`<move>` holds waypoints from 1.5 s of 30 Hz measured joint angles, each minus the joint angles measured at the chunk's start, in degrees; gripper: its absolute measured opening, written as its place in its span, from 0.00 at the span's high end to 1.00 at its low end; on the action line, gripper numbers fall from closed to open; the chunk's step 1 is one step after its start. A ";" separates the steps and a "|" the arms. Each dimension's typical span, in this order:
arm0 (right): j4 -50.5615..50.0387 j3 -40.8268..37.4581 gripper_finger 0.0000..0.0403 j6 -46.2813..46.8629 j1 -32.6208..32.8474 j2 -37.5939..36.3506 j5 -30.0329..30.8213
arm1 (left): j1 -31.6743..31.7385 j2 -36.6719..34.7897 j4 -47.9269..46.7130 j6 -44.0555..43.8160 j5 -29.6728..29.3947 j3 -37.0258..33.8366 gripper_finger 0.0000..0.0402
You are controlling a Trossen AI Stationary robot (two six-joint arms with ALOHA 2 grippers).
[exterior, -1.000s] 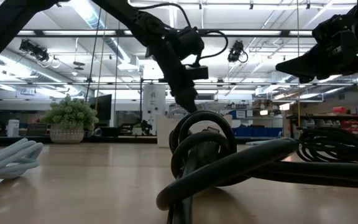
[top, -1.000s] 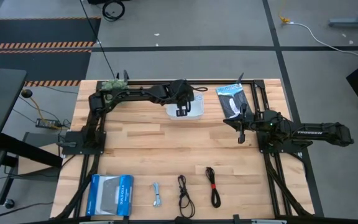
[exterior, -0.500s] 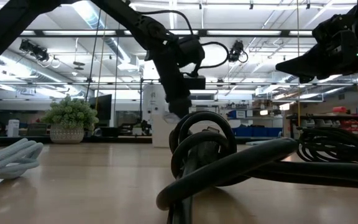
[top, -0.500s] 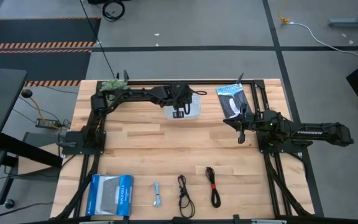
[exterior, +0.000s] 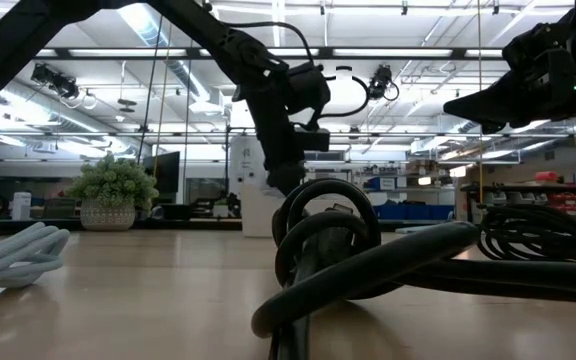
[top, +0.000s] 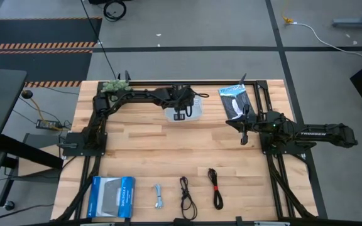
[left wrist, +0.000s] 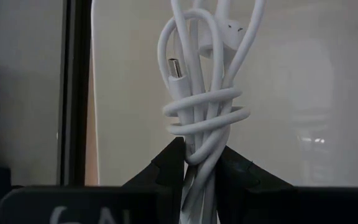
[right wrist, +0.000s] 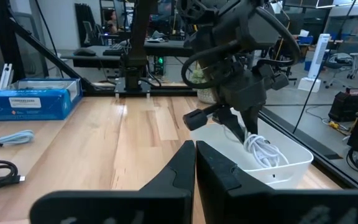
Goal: Pick and place USB-C Cables
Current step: Put the white charger cable into the white bin, then put the light blue charger cable into the white bin
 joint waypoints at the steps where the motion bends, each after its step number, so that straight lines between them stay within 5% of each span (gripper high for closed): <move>1: 0.00 0.00 0.95 0.00 -0.01 0.00 0.00 | 0.02 0.00 -0.03 0.02 0.05 0.00 0.82; 21: 0.00 0.00 0.95 0.02 -0.02 0.00 0.00 | -1.08 -0.22 0.17 0.17 1.89 1.48 0.51; 27: 0.00 0.00 0.95 0.01 -0.01 0.00 0.00 | -1.92 -0.28 -0.23 -1.72 2.15 4.31 0.56; 40: -0.02 0.00 0.95 0.01 0.00 -0.01 0.00 | -7.72 -0.31 -23.26 -4.98 4.89 23.43 0.72; 45: -0.02 0.00 0.95 0.02 -0.02 0.00 0.00 | -9.87 -0.33 -28.01 -15.65 4.75 31.95 0.74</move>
